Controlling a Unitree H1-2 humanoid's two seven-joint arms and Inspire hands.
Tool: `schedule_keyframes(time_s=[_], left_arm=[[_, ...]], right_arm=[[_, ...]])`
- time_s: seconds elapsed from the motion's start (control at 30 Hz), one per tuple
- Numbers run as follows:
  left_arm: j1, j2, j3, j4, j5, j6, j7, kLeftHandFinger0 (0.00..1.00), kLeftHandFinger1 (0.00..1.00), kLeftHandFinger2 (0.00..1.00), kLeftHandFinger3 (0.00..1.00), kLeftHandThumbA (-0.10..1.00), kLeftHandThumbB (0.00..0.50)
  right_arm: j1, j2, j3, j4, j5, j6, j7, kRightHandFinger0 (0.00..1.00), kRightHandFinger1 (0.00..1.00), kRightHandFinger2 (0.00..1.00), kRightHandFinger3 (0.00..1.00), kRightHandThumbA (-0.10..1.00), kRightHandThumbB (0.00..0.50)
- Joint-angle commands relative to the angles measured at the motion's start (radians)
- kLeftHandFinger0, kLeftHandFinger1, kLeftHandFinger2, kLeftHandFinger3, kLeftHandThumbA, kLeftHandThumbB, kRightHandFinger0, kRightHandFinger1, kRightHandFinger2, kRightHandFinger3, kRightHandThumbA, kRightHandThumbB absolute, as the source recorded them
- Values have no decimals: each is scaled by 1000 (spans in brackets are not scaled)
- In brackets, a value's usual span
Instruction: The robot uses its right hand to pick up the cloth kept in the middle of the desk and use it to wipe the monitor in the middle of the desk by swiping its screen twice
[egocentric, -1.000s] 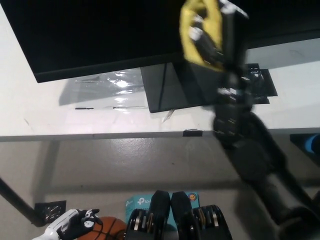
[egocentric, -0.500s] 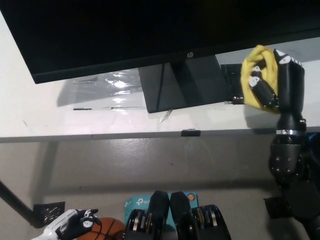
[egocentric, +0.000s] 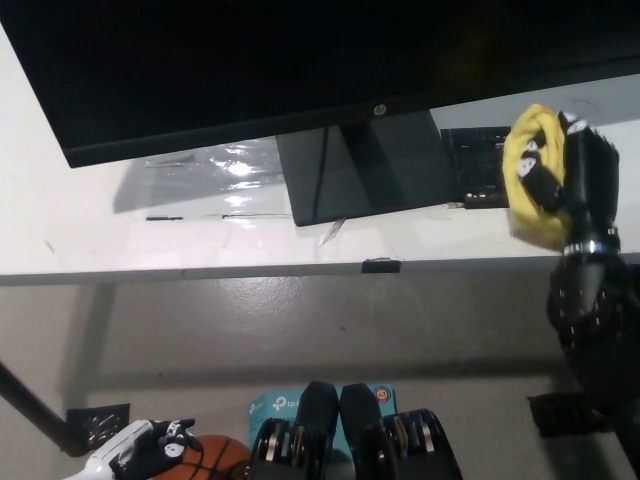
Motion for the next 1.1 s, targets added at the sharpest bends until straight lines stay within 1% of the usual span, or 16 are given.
schedule_keyframes(time_s=[0.0, 0.1, 0.13, 0.2, 0.33, 0.37, 0.5, 0.53, 0.57, 0.63, 0.67, 0.73, 0.77, 0.83, 1.0, 1.07], left_arm=[[1, 18, 10, -29, -7, -14, -11, 1000, 1000, 1000, 1000, 29, 152], [-4, 14, 15, -30, -11, -7, -7, 1000, 1000, 1000, 1000, 2, 142], [-4, 14, 15, -32, -11, -7, -7, 1000, 1000, 1000, 1000, 7, 148], [-7, 15, 15, -28, -8, -8, -3, 1000, 1000, 1000, 1000, 2, 149], [-12, 15, 13, -17, -5, -14, -3, 1000, 1000, 1000, 1000, 25, 154], [-12, 15, 15, -18, -6, -13, -3, 1000, 1000, 1000, 1000, 38, 154], [-5, 13, 16, -23, -10, -17, -5, 1000, 1000, 1000, 1000, 45, 168], [-6, 15, 18, -25, -11, -16, -5, 1000, 1000, 1000, 1000, 43, 168], [-5, 16, 19, -29, -11, -10, -5, 1000, 1000, 1000, 1000, 38, 166], [-5, 15, 19, -28, -10, -9, -3, 1000, 1000, 1000, 1000, 28, 159], [-5, 15, 19, -23, -11, -14, -4, 1000, 1000, 1000, 1000, 8, 145], [-3, 19, 16, -30, -7, -6, -4, 1000, 1000, 1000, 1000, 34, 161], [-3, 19, 16, -30, -7, -5, -4, 1000, 1000, 1000, 1000, 37, 162], [-2, 19, 17, -28, -9, -11, -6, 1000, 1000, 1000, 1000, 24, 157], [2, 16, 17, -31, -10, -8, -4, 1000, 1000, 1000, 1000, -9, 140], [2, 15, 16, -29, -10, -14, -5, 1000, 1000, 1000, 1000, -12, 139]], right_arm=[[-104, -23, 10, 60, -44, 93, 5, 0, 0, 108, 382, -100, 99], [-153, -24, 29, 153, -55, 89, -25, 0, 0, 169, 195, -100, 112], [-155, -23, 36, 140, -58, 115, -1, 0, 13, 232, 211, -100, 126], [-156, -12, 50, 103, -50, 203, 100, 0, 47, 316, 465, -100, 149], [-135, -15, 96, 56, -62, 269, 203, 1, 48, 230, 498, -100, 230], [-111, -23, 116, 34, -61, 250, 234, 3, 84, 265, 550, -100, 184], [-60, -39, 140, -56, -36, 315, 365, 0, 20, 172, 566, -100, 149], [-53, -45, 148, -75, -33, 326, 403, 79, 116, 253, 600, -100, 144], [-45, -57, 167, -94, -37, 359, 464, 374, 376, 487, 763, -100, 141], [-30, -73, 185, -133, -40, 385, 523, 549, 533, 645, 918, -100, 151], [-8, -92, 194, -211, -27, 470, 618, 841, 987, 1000, 1000, 74, 117], [11, -113, 226, -281, -52, 541, 684, 1000, 1000, 1000, 1000, 456, 218], [12, -115, 229, -286, -53, 547, 689, 1000, 1000, 1000, 1000, 468, 225], [23, -121, 215, -317, -89, 558, 765, 1000, 1000, 1000, 1000, 689, 337], [47, -141, 182, -375, -171, 558, 881, 1000, 1000, 1000, 1000, 1000, 467], [56, -143, 160, -388, -200, 558, 900, 1000, 1000, 1000, 1000, 1000, 500]])
